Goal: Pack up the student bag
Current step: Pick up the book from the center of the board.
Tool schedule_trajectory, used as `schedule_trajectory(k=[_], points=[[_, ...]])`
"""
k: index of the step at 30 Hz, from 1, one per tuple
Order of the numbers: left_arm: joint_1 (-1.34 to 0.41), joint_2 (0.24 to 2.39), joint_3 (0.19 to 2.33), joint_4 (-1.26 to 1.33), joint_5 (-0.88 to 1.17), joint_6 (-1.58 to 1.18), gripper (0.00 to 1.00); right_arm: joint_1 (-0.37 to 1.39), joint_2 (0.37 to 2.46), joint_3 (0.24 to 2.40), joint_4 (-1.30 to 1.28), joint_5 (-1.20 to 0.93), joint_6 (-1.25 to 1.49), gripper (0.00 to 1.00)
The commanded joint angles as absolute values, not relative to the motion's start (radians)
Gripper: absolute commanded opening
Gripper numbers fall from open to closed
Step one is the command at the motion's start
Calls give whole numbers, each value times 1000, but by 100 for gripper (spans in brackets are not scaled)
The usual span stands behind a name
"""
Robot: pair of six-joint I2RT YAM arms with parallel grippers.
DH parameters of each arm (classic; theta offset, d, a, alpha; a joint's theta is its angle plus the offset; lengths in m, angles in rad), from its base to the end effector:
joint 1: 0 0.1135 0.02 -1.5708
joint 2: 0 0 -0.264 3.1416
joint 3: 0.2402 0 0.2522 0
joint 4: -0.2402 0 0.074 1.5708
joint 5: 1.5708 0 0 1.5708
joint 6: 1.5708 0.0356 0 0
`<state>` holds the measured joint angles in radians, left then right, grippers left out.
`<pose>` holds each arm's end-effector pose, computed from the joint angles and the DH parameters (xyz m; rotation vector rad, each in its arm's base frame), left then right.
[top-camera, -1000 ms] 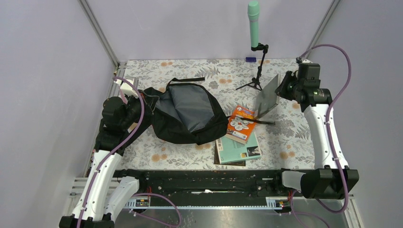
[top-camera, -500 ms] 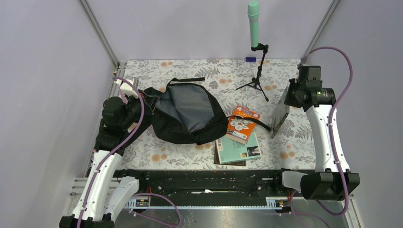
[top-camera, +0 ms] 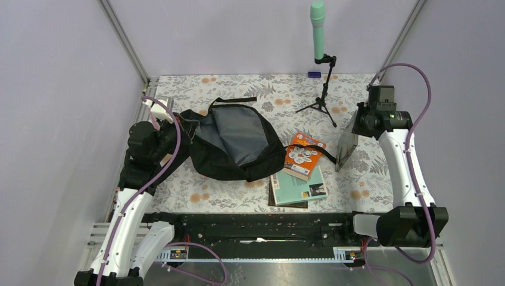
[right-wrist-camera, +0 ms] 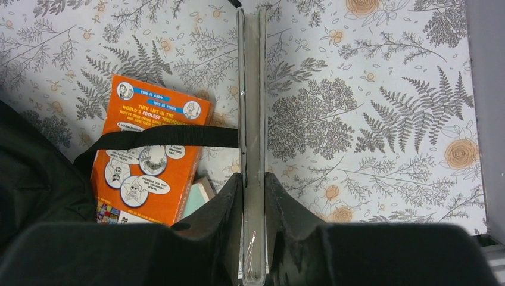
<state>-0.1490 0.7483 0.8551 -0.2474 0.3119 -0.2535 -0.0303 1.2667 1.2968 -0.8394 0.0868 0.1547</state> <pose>0.1670 -0.0361 0.3638 0.1448 1.7311 -0.5639 0.2593 -0.0109 0.3535 0.2606 2.3623 -0.0439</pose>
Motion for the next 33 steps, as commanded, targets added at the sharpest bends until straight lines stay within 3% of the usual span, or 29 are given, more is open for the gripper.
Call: schedule_trajectory(k=[1, 7, 10, 12, 16, 19, 27, 33], points=[[-146, 733, 884, -171, 344, -254, 0, -13, 1305, 1256, -811, 110, 157, 24], [-146, 734, 884, -173, 343, -255, 0, -11, 1331, 1242, -788, 112, 163, 38], [-146, 734, 884, -173, 342, -255, 0, -8, 1347, 1240, -784, 118, 163, 40], [-146, 735, 884, -173, 343, -255, 0, -6, 1349, 1239, -780, 120, 164, 34], [-146, 736, 884, -173, 344, -255, 0, -5, 1336, 1249, -775, 142, 170, 10], [-146, 736, 884, -169, 359, -253, 0, 20, 1314, 1264, -779, 159, 173, 0], [-147, 695, 848, -63, 575, -247, 0, 152, 1157, 1361, -810, 207, 165, 0], [-148, 690, 827, -5, 722, -252, 0, 339, 1004, 1389, -730, 13, 200, 0]])
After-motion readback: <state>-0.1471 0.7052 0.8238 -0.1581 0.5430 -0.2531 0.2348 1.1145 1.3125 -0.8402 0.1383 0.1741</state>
